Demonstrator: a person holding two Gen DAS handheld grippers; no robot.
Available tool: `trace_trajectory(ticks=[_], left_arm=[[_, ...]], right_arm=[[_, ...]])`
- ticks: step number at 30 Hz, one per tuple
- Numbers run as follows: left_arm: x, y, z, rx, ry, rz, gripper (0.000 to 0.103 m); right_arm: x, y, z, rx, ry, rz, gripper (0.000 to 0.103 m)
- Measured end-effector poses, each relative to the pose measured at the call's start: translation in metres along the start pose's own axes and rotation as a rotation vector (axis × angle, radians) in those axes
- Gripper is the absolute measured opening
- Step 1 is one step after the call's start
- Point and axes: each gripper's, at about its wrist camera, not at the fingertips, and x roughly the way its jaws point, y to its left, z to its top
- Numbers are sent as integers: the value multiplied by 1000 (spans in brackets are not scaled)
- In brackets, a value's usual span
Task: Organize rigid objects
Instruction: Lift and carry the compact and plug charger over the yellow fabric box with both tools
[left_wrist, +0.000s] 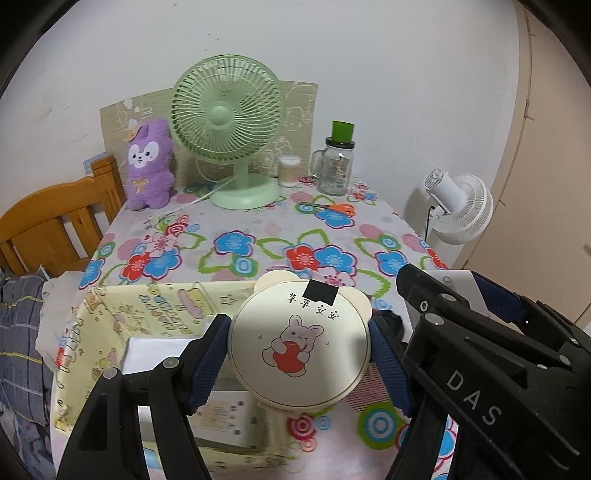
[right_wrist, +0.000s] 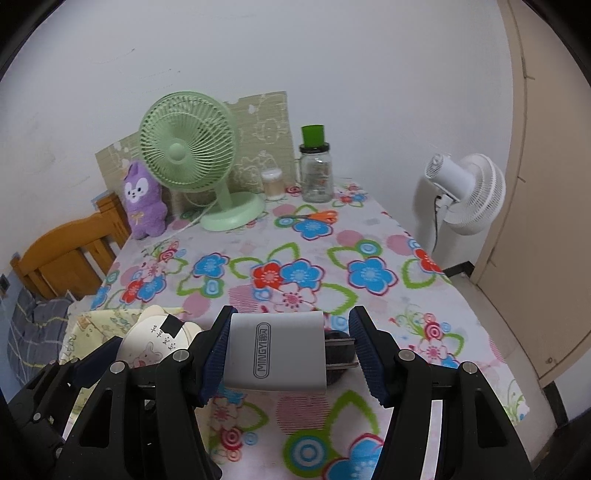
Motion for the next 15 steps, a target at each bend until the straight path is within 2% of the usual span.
trace_trajectory(ticks=[15], left_arm=[[-6, 62, -1, -46, 2, 46, 77]], right_arm=[[12, 66, 1, -64, 14, 54, 65]])
